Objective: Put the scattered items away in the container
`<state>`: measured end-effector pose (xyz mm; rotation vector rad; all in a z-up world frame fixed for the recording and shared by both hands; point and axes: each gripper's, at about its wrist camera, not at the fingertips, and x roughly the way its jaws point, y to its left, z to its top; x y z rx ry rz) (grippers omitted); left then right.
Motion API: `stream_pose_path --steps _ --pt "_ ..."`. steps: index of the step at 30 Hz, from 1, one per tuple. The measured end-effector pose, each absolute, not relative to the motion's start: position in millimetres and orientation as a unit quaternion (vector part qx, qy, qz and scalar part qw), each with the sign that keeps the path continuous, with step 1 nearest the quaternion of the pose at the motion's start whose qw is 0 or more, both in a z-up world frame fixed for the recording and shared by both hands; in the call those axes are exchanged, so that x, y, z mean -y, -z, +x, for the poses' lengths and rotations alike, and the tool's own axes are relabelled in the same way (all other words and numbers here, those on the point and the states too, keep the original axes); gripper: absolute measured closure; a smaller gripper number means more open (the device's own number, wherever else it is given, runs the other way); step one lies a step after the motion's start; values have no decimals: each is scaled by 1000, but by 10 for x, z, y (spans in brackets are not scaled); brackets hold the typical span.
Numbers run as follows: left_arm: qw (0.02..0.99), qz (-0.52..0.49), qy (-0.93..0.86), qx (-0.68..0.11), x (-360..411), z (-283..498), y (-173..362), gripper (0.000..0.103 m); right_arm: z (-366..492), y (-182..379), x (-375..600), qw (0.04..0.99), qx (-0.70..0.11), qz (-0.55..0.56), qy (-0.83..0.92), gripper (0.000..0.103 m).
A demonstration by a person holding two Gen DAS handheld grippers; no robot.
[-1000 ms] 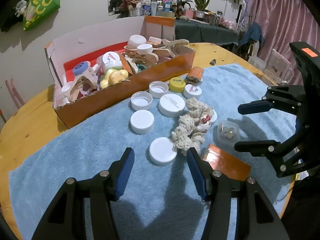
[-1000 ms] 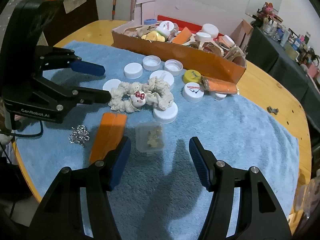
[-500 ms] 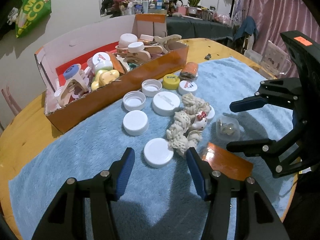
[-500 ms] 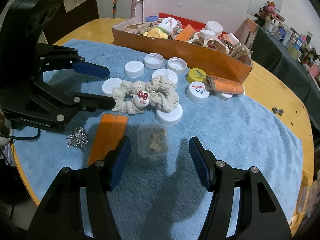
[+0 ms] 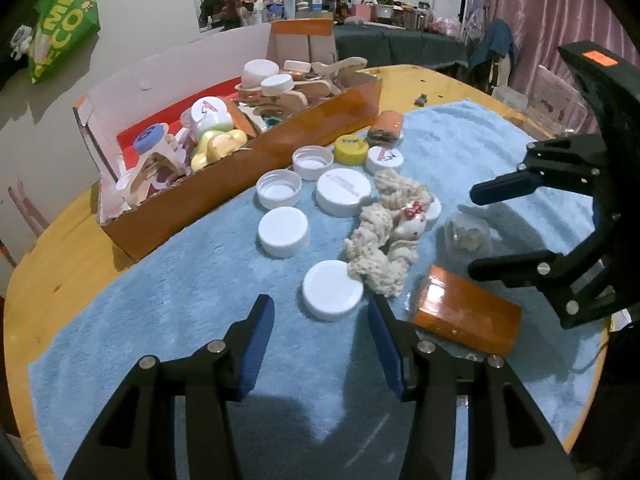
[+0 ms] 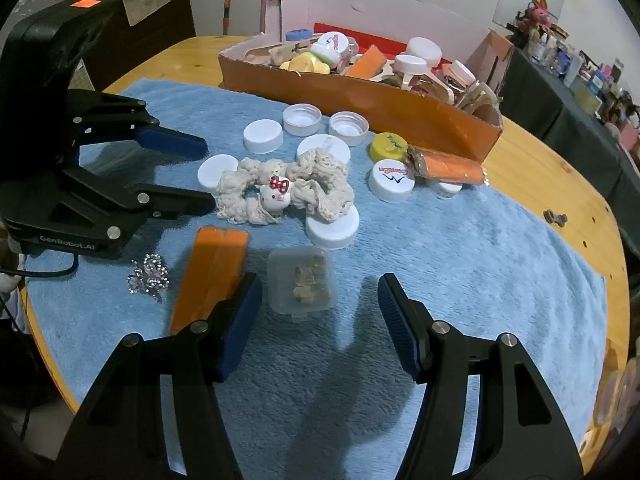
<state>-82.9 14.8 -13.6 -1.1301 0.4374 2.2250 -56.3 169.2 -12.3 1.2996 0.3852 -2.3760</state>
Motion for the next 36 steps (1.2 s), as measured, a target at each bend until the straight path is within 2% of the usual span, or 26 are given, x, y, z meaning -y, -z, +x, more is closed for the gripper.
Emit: stream_pose_path --steps 10,13,26,36 --pt "301 -427 -839 -153 -196 -887 160 51 -577 144 -1692 203 -141 465 850 44" --pt "301 -427 -840 -145 -202 -893 159 57 -596 148 -1693 202 -138 466 850 54" --pt "301 -428 -840 -143 -224 -904 151 69 -575 159 -1653 213 -135 470 846 69" --pt "295 -425 -843 -144 -211 -882 125 69 -556 135 -1667 211 -132 468 848 70"
